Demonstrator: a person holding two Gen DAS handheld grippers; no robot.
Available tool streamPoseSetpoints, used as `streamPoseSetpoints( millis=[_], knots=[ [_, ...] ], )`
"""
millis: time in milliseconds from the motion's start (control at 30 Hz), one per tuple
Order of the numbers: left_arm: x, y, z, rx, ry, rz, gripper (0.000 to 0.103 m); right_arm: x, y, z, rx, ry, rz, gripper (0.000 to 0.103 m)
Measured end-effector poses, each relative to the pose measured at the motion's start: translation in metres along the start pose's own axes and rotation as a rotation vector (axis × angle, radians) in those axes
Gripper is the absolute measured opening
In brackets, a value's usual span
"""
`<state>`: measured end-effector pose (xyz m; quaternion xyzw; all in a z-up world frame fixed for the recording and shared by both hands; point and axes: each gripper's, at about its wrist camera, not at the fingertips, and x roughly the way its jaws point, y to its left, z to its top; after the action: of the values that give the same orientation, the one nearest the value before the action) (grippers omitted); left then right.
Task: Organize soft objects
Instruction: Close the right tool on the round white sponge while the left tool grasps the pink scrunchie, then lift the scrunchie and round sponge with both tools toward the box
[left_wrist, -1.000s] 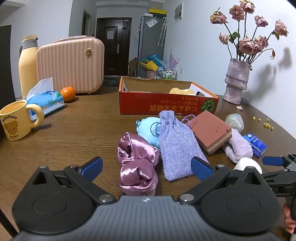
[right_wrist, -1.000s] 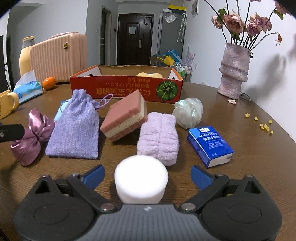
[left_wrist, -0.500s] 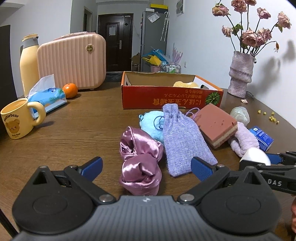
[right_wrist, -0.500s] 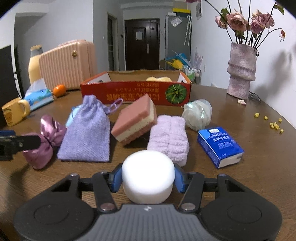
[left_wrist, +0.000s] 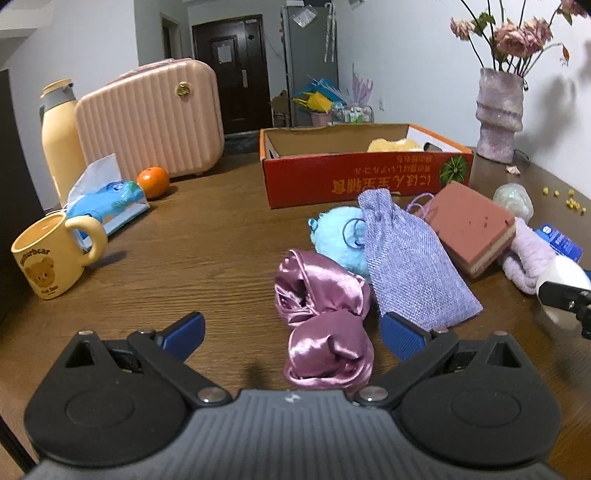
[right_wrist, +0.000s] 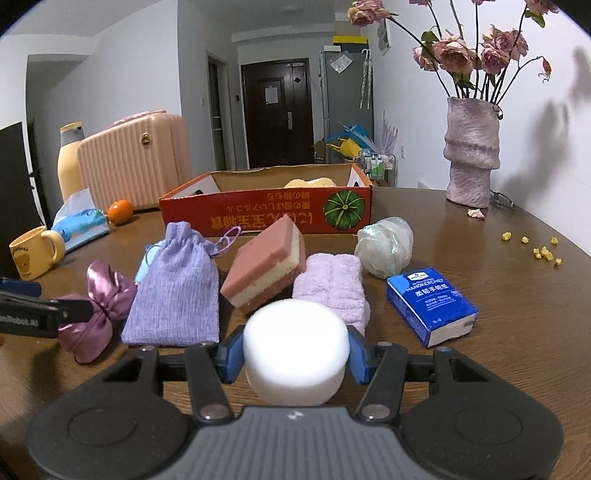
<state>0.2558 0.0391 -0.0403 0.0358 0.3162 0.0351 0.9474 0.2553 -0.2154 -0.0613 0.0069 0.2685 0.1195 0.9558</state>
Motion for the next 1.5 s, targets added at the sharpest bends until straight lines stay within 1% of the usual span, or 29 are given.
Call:
streamPoseSetpoints(
  millis=[333, 400, 467, 533, 567, 633, 667, 700, 733, 800, 1167, 1500],
  knots=[
    [0.024, -0.005, 0.006, 0.015, 0.043, 0.022, 0.103, -0.001, -0.001, -0.001, 0.007, -0.017, 0.002, 0.054],
    [0.029, -0.007, 0.007, 0.024, 0.044, 0.023, 0.101, -0.001, 0.000, -0.001, 0.004, -0.018, 0.000, 0.054],
    [0.033, -0.008, 0.007, 0.034, 0.044, 0.022, 0.093, -0.001, 0.001, -0.002, 0.001, -0.018, 0.001, 0.054],
    [0.036, -0.010, 0.006, 0.042, 0.049, 0.016, 0.082, -0.001, 0.001, -0.002, -0.002, -0.016, 0.001, 0.054],
    [0.037, -0.011, 0.006, 0.044, 0.056, 0.009, 0.079, 0.000, 0.002, -0.002, -0.004, -0.015, 0.001, 0.054],
    [0.039, -0.011, 0.005, 0.044, 0.062, -0.015, 0.068, 0.000, 0.002, -0.002, -0.006, -0.015, 0.000, 0.054],
    [0.038, -0.011, 0.004, 0.044, 0.061, -0.022, 0.064, 0.000, 0.003, -0.002, -0.007, -0.015, 0.000, 0.054],
    [0.038, -0.012, 0.004, 0.045, 0.061, -0.029, 0.057, 0.000, 0.003, -0.003, -0.008, -0.015, -0.001, 0.054],
    [0.038, -0.013, 0.003, 0.049, 0.061, -0.038, 0.051, 0.000, 0.003, -0.002, -0.007, -0.015, -0.001, 0.054],
    [0.037, -0.015, 0.001, 0.057, 0.062, -0.049, 0.045, 0.000, 0.003, -0.003, -0.008, -0.015, -0.001, 0.054],
    [0.028, -0.012, -0.002, 0.036, 0.043, -0.056, 0.043, 0.001, 0.005, -0.003, -0.016, -0.020, -0.001, 0.054],
    [0.004, -0.011, -0.006, 0.008, -0.046, -0.031, 0.043, -0.002, 0.007, -0.004, -0.026, -0.037, -0.002, 0.054]
  ],
)
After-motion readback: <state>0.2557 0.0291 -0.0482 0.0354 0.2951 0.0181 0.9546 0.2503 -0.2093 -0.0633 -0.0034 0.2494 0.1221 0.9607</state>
